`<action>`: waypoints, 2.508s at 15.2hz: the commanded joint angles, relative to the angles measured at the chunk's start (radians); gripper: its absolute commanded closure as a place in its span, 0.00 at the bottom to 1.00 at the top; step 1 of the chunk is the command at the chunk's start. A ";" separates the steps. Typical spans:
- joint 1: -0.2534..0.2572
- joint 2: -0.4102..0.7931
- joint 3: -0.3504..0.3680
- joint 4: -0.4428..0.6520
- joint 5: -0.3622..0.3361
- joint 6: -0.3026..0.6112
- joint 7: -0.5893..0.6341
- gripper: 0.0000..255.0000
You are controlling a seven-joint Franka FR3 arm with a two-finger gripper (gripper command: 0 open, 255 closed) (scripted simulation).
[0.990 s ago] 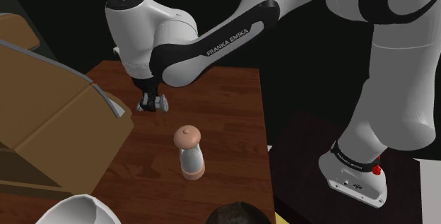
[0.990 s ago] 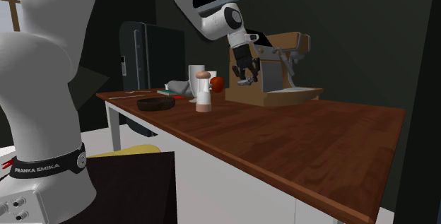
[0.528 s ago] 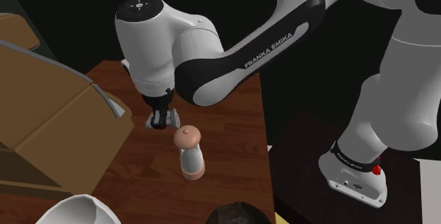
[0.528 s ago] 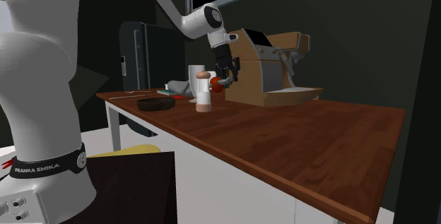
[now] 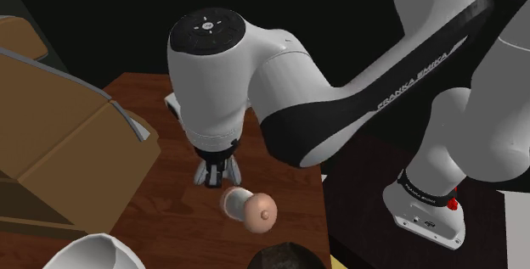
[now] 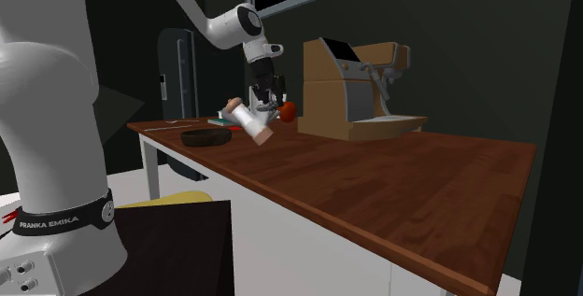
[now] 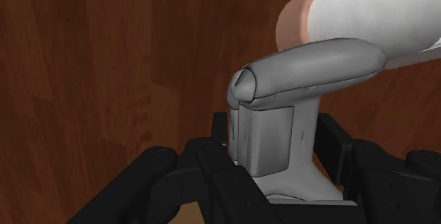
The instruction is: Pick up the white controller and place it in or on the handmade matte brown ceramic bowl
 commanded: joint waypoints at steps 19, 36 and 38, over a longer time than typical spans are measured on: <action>0.209 -0.182 0.234 -0.155 0.141 -0.095 0.350 1.00; 0.190 -0.061 0.263 -0.229 0.015 0.044 0.477 1.00; 0.190 -0.061 0.263 -0.229 0.015 0.044 0.477 1.00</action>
